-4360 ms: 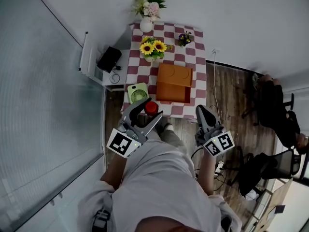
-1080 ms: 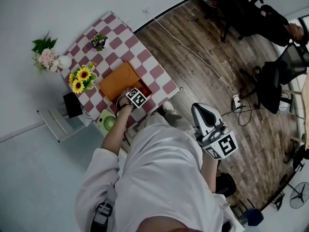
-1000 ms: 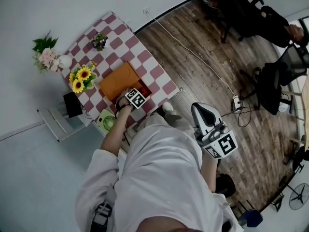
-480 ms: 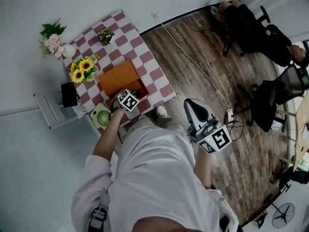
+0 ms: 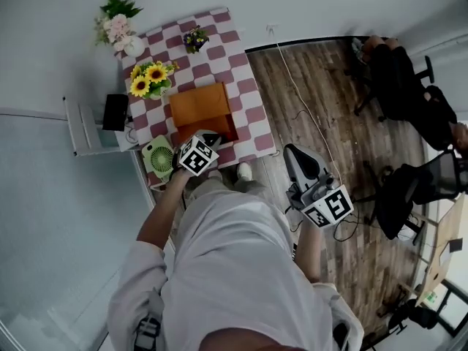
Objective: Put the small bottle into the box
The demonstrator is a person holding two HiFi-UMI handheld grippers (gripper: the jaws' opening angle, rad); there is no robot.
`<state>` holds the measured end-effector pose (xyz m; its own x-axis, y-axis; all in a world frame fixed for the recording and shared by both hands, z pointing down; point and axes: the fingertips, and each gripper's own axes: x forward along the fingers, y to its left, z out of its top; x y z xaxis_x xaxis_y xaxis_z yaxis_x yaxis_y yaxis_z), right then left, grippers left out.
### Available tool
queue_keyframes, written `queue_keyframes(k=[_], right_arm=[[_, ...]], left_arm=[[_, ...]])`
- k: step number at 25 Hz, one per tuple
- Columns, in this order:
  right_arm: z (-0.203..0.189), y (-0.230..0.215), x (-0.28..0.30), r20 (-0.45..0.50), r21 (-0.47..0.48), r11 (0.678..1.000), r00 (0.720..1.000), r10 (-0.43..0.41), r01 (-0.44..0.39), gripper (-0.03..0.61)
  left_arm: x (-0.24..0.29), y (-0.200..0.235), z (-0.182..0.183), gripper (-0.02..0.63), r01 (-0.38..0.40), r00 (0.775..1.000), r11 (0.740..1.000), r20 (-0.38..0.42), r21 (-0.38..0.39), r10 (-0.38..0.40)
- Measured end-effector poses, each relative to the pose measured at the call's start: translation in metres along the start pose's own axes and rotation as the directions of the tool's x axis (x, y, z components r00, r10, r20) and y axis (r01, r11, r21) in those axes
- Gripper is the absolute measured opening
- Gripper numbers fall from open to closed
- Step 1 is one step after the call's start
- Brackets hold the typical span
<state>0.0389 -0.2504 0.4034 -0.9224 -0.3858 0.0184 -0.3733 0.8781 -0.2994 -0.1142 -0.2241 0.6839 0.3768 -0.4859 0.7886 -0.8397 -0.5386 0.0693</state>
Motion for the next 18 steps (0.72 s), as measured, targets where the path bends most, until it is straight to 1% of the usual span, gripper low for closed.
queue_keyframes(k=[5,7,9,11,14,16,18], right_arm=[[-0.010,0.015,0.024,-0.032,0.006,0.996,0.995,0.090,-0.090,0.003],[-0.015,0.020,0.032,-0.051,-0.001,0.993,0.992,0.119,-0.119,0.003],[-0.017,0.026,0.039,-0.066,-0.013,0.989,0.987,0.146,-0.147,0.003],[-0.016,0.033,0.046,-0.068,-0.026,0.983,0.982,0.177,-0.180,0.003],[-0.015,0.042,0.054,-0.068,-0.046,0.975,0.974,0.215,-0.218,0.003],[-0.014,0.047,0.058,-0.071,-0.067,0.970,0.971,0.230,-0.235,0.003],[-0.011,0.052,0.062,-0.062,-0.088,0.964,0.968,0.244,-0.249,0.003]], left_arm=[[-0.046,-0.008,0.017,-0.003,-0.043,0.990,0.997,0.129,-0.059,0.050],[-0.065,-0.012,0.021,-0.003,-0.064,0.981,0.994,0.179,-0.085,0.078],[-0.085,-0.016,0.028,-0.003,-0.079,0.965,0.991,0.239,-0.111,0.104],[-0.105,-0.017,0.035,-0.003,-0.095,0.944,0.986,0.303,-0.136,0.133],[-0.134,-0.020,0.044,-0.003,-0.116,0.902,0.978,0.393,-0.175,0.178],[-0.153,-0.023,0.051,-0.003,-0.135,0.867,0.970,0.451,-0.201,0.214],[-0.173,-0.027,0.060,-0.003,-0.157,0.825,0.961,0.505,-0.226,0.254]])
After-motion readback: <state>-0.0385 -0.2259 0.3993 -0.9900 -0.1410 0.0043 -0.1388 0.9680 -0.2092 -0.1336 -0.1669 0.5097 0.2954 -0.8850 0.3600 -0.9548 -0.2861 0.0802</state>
